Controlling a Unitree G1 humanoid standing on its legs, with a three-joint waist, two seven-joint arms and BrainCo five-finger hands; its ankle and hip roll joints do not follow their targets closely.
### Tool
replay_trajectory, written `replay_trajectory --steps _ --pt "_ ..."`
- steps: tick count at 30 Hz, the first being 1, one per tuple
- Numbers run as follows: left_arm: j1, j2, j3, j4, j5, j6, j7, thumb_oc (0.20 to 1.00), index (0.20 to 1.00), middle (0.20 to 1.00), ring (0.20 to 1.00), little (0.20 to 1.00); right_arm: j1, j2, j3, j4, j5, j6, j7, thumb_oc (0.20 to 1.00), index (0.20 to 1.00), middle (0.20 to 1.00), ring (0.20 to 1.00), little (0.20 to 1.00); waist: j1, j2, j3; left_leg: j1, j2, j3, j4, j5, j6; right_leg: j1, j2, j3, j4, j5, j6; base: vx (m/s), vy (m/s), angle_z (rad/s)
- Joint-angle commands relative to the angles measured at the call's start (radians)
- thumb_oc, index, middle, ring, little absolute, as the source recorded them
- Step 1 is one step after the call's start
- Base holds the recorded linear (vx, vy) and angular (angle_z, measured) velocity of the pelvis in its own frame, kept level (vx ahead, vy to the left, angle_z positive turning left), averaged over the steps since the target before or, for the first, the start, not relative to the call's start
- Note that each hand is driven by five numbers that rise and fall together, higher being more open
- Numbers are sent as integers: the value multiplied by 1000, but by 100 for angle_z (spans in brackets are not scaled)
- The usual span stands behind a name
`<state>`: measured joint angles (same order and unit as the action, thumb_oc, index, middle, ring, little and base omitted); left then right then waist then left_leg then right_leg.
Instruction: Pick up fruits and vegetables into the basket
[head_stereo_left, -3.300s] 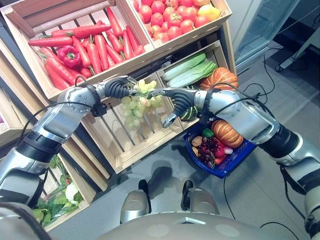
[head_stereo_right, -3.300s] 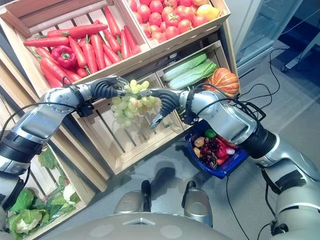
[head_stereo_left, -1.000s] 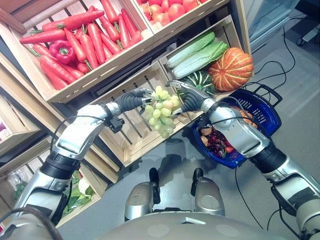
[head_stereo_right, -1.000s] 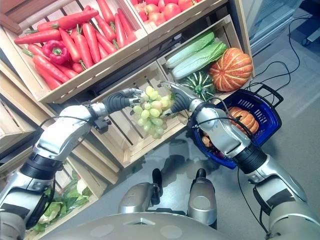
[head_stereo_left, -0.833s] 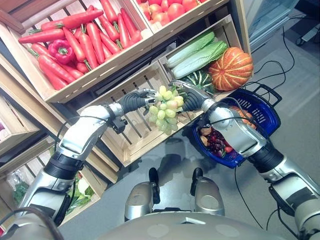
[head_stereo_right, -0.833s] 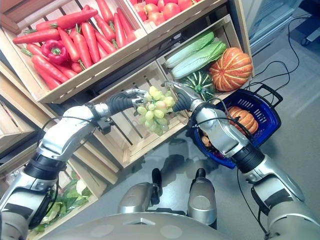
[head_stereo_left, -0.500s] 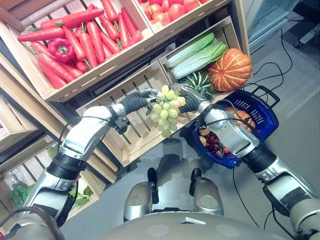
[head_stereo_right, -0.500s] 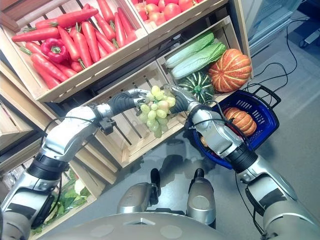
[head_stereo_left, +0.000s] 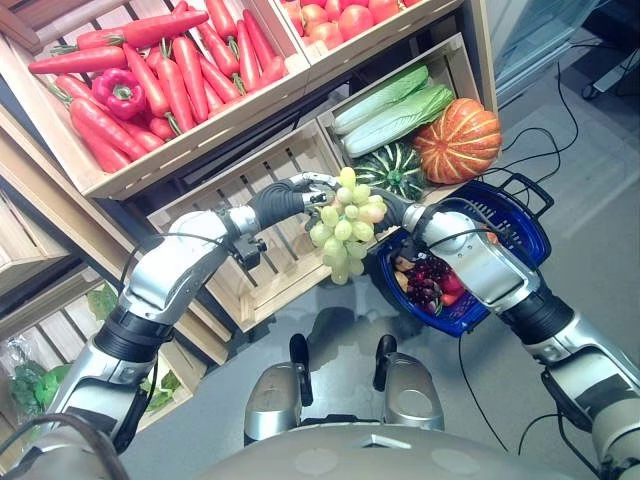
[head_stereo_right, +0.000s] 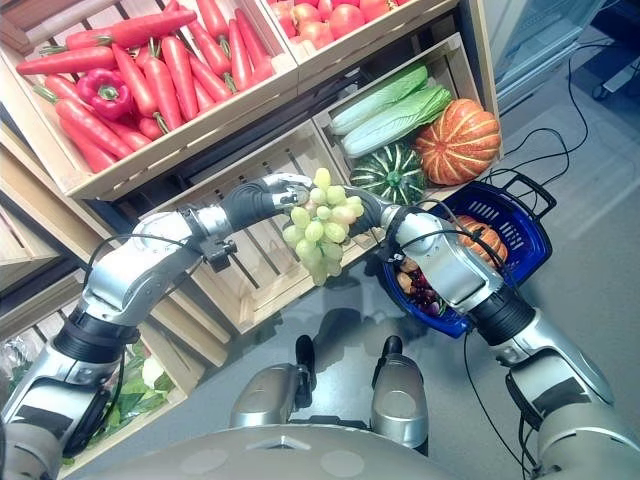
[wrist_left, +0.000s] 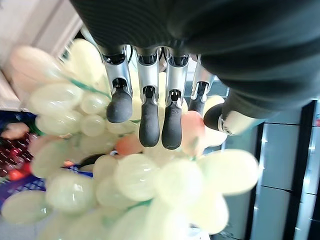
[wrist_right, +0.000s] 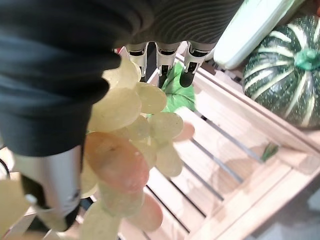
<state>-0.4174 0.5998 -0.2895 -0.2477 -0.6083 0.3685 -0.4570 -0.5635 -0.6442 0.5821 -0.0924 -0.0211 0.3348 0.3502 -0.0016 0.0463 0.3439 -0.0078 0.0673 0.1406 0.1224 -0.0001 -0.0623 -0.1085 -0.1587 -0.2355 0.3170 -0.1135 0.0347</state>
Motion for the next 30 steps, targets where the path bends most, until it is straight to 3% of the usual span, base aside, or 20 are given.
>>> replay_trajectory --steps 1,20,23,24,25,26,27,30 --pt "-72 -28 -34 -107 -83 -43 3 200 200 200 200 200 -26 83 -29 -113 94 -66 10 200 200 200 200 200 -7 -47 -29 -7 5 5 104 -81 25 77 -14 52 -65 29 47 0 0 0" --pt "-26 -75 -44 -94 -130 -40 57 200 200 200 200 200 111 155 -81 -81 393 -107 -12 200 200 200 200 200 -22 -47 -26 -10 4 8 110 -81 31 72 -13 52 -62 33 48 1 0 0" --pt "-23 -86 -42 -81 -144 -27 108 200 200 200 200 200 134 183 -79 -62 465 -105 -6 200 200 200 200 200 -24 -45 -25 -11 5 11 108 -79 31 70 -13 50 -64 33 47 0 0 0" --pt "-22 -92 -43 -74 -145 -22 124 454 454 454 454 454 139 191 -77 -57 492 -108 -15 200 200 200 200 200 -24 -45 -24 -12 5 12 109 -78 30 70 -13 49 -64 33 47 0 0 0" --pt "-22 -94 -43 -73 -147 -20 128 511 511 511 511 511 140 193 -77 -56 498 -109 -15 200 200 200 200 200 -24 -45 -24 -12 5 12 109 -78 30 69 -13 49 -64 33 47 0 0 0" --pt "-17 -103 -42 -64 -157 -15 145 950 950 950 950 950 151 211 -78 -50 535 -118 -22 200 200 200 200 200 -25 -44 -22 -14 5 12 107 -76 31 67 -13 48 -64 34 47 0 0 0" --pt "-14 -105 -42 -62 -155 -14 147 1000 1000 1000 1000 1000 154 214 -78 -49 545 -121 -26 200 200 200 200 200 -25 -43 -23 -14 5 12 107 -75 31 66 -13 48 -64 34 47 0 0 0" --pt "-4 -118 -44 -53 -152 -24 153 1000 1000 1000 1000 1000 172 238 -83 -38 592 -146 -45 200 200 200 200 200 -26 -42 -19 -20 4 14 111 -73 30 64 -14 47 -64 36 46 0 0 0"
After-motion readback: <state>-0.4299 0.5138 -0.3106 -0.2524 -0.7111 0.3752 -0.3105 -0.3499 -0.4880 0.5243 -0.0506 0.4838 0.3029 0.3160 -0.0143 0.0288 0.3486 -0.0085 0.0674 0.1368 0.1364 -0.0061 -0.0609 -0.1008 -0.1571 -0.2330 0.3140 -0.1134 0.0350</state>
